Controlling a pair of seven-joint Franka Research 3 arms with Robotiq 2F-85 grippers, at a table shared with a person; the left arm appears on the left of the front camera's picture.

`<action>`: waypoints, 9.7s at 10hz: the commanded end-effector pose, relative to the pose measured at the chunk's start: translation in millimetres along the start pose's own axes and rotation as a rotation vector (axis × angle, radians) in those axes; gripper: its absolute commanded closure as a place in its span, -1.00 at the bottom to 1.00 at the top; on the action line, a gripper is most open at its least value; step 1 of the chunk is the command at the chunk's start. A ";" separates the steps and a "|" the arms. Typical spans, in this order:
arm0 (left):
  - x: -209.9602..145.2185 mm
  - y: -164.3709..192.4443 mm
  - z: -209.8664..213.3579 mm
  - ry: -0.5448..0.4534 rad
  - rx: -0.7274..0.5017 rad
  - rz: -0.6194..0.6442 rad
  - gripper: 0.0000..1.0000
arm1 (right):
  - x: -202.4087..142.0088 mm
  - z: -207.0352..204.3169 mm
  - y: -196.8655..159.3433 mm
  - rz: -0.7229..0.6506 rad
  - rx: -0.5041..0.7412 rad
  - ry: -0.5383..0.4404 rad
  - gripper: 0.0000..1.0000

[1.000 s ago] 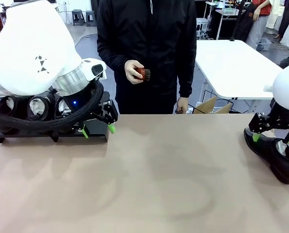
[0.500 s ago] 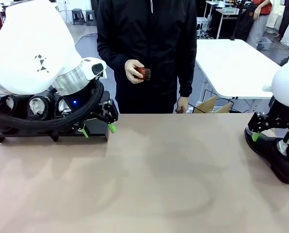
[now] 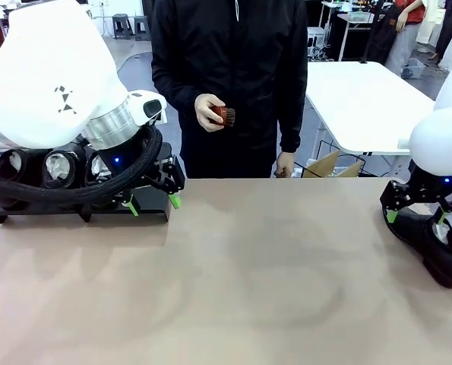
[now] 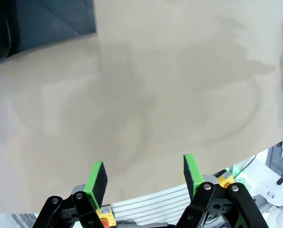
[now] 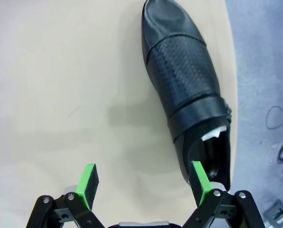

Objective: Organize the shoes by placing them on the stand.
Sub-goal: Pick up one Shoe and place it in the middle of the table, then place the Shoe from the middle of the table onto the Shoes Stand.

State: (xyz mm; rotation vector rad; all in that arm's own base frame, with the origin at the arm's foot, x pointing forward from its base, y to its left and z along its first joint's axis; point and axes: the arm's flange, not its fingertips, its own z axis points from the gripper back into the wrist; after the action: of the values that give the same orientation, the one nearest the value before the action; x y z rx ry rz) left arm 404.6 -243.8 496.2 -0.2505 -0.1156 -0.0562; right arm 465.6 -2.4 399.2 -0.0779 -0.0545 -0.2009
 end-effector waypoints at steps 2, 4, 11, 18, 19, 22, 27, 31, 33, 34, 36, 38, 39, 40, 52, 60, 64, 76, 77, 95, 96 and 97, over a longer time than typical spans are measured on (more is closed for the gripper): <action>0.7 -0.4 3.3 -0.001 0.021 0.012 -0.67 | 19.1 -14.4 -19.0 0.020 0.018 0.052 -1.00; 0.7 -0.4 3.3 -0.001 0.021 0.012 -0.67 | 14.9 -20.4 -33.8 0.104 -0.006 0.128 -1.00; 0.7 -0.4 3.3 -0.001 0.021 0.012 -0.67 | 27.8 -54.5 -38.6 0.202 0.099 0.180 -1.00; 0.7 -0.4 3.3 -0.001 0.021 0.012 -0.67 | 23.5 -73.1 -47.0 0.190 0.127 0.089 -0.41; 0.7 -0.4 3.3 -0.001 0.021 0.012 -0.67 | 21.6 -71.9 -49.5 0.193 0.126 0.079 -0.01; 0.7 -0.4 3.3 -0.001 0.021 0.012 -0.67 | 21.4 -69.3 -49.9 0.201 0.134 0.053 1.00; 0.7 -0.4 3.3 -0.001 0.021 0.012 -0.67 | 19.6 -68.5 -55.4 0.216 0.133 0.065 1.00; 0.7 -0.4 3.3 -0.001 0.021 0.012 -0.67 | -2.0 -22.9 -39.3 0.006 0.176 0.067 1.00; 0.7 -0.4 3.3 -0.001 0.021 0.012 -0.67 | -34.1 22.2 -10.7 -0.041 0.245 -0.035 1.00; 0.7 -0.4 3.3 -0.001 0.021 0.012 -0.67 | -49.1 37.7 6.6 -0.059 0.243 -0.055 1.00; 0.7 -0.4 3.3 -0.001 0.021 0.012 -0.67 | -72.4 51.9 52.9 -0.041 0.223 -0.057 1.00; 0.7 -0.4 3.3 -0.001 0.021 0.012 -0.67 | -45.6 42.6 10.9 -0.045 0.246 -0.039 1.00; 0.7 -0.4 3.3 -0.001 0.021 0.012 -0.67 | -45.6 42.6 10.9 -0.045 0.246 -0.039 1.00; 0.7 -0.4 3.3 -0.001 0.021 0.012 -0.67 | -45.6 42.6 10.9 -0.045 0.246 -0.039 1.00; 0.7 -0.4 3.3 -0.001 0.021 0.012 -0.67 | -107.2 43.7 298.6 0.042 0.295 0.022 1.00; 0.7 -0.4 3.3 -0.001 0.021 0.012 -0.67 | -118.6 -1.1 314.7 0.023 0.262 0.075 -0.51; 0.7 -0.4 3.3 -0.001 0.021 0.012 -0.67 | -124.8 40.5 282.2 0.036 0.355 0.073 -1.00; 0.7 -0.4 3.3 -0.001 0.021 0.012 -0.67 | -140.9 42.2 268.4 0.152 0.377 0.072 -1.00; 0.7 -0.4 3.3 -0.001 0.021 0.012 -0.67 | -147.4 56.8 224.2 0.103 0.362 0.027 -1.00; -60.2 -147.9 -166.2 -0.044 0.146 -0.057 -0.67 | -145.2 65.2 107.5 -0.111 0.406 -0.033 -1.00; -58.4 -146.6 -174.8 -0.036 0.160 -0.041 -0.67 | -145.2 65.2 107.5 -0.111 0.406 -0.033 -1.00; -56.8 -146.0 -180.9 -0.013 0.170 -0.011 -0.67 | -145.2 65.2 107.5 -0.111 0.406 -0.033 -1.00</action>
State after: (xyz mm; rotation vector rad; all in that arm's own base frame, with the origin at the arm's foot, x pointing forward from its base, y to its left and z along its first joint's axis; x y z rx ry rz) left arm 351.8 -416.1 352.9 -0.1099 -0.1355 -0.0989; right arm 336.8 133.3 446.0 0.2988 -0.1289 -0.2885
